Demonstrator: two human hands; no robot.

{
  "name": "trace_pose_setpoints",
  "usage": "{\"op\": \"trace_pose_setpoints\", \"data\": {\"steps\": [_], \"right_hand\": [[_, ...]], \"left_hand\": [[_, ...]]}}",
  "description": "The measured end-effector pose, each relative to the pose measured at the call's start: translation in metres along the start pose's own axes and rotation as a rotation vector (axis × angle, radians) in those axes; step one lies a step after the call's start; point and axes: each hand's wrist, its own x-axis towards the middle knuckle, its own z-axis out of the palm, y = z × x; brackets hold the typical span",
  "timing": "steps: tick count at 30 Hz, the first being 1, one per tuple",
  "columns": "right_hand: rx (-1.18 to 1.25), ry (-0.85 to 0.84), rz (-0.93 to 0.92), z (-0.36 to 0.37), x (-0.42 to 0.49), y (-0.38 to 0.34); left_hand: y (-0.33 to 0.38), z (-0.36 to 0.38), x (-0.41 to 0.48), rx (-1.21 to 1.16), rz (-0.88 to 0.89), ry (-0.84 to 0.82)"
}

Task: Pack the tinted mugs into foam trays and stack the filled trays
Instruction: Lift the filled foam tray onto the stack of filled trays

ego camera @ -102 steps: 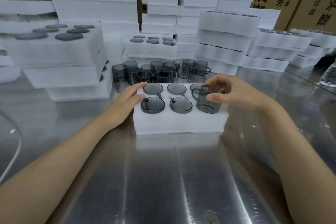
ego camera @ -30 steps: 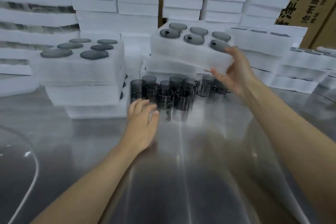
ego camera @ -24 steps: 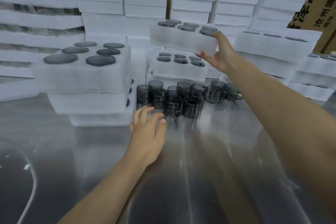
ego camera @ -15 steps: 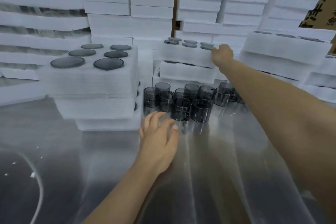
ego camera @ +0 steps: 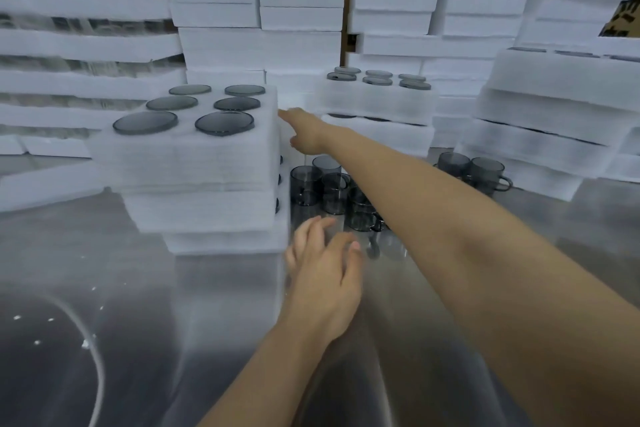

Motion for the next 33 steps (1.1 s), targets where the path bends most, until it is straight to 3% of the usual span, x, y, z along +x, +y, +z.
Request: {"op": "trace_pose_setpoints", "data": {"steps": [9,14,20,24,28,30,33], "right_hand": [[0.671,0.448,0.027,-0.03,-0.001,-0.018],[0.684,0.707,-0.016,-0.067,-0.046,-0.034],[0.818,1.051,-0.042,-0.062,-0.164,-0.033],[0.542,1.21,-0.01,-0.023,-0.261,-0.015],[0.146,1.203,-0.184,0.006,-0.342,0.023],[0.014,1.139,-0.275,0.014,-0.373,0.039],[0.168,1.03,-0.267,0.016,-0.399,0.046]], "left_hand": [[0.0,-0.002,0.001,0.012,-0.018,-0.058],[-0.001,-0.003,0.003,-0.009,-0.011,-0.032],[0.0,-0.005,0.006,-0.146,-0.051,-0.029],[0.006,-0.014,0.01,-0.443,-0.232,0.014],[0.015,-0.019,0.012,-0.772,-0.538,0.136],[0.014,-0.023,0.01,-0.855,-0.514,0.107],[0.01,-0.028,0.008,-0.969,-0.435,-0.01]]}}
